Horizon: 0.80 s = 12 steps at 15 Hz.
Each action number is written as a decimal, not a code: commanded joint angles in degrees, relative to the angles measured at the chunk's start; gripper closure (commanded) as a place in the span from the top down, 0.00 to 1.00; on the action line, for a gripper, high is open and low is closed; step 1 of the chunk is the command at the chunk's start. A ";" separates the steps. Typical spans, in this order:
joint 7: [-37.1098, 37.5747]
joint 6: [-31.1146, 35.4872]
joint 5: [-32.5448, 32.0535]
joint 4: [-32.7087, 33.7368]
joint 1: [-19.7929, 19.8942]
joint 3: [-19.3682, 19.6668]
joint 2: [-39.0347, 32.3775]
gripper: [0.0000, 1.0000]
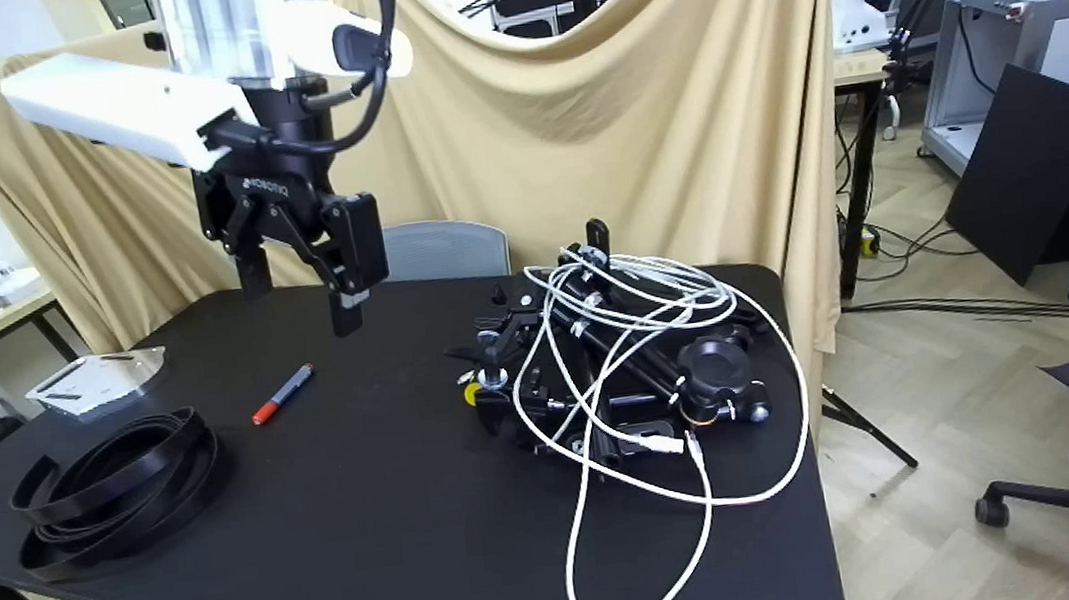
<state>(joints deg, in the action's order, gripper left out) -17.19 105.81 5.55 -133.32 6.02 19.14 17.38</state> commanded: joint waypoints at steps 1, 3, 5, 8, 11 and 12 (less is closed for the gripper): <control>-0.41 -0.13 0.45 0.09 1.63 -1.49 -0.20 1.00; -0.56 0.52 1.10 0.70 0.82 -2.49 -2.37 1.00; 0.73 2.37 1.56 0.88 -0.22 -4.61 -5.47 1.00; 4.57 10.79 1.89 -0.56 -2.07 -9.56 -9.85 1.00; 9.99 23.37 1.77 -2.77 -4.58 -14.74 -14.18 1.00; 13.09 28.13 1.82 -3.54 -5.49 -16.37 -15.85 1.00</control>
<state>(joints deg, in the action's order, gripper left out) -11.21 124.76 7.34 -135.48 2.52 6.37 4.93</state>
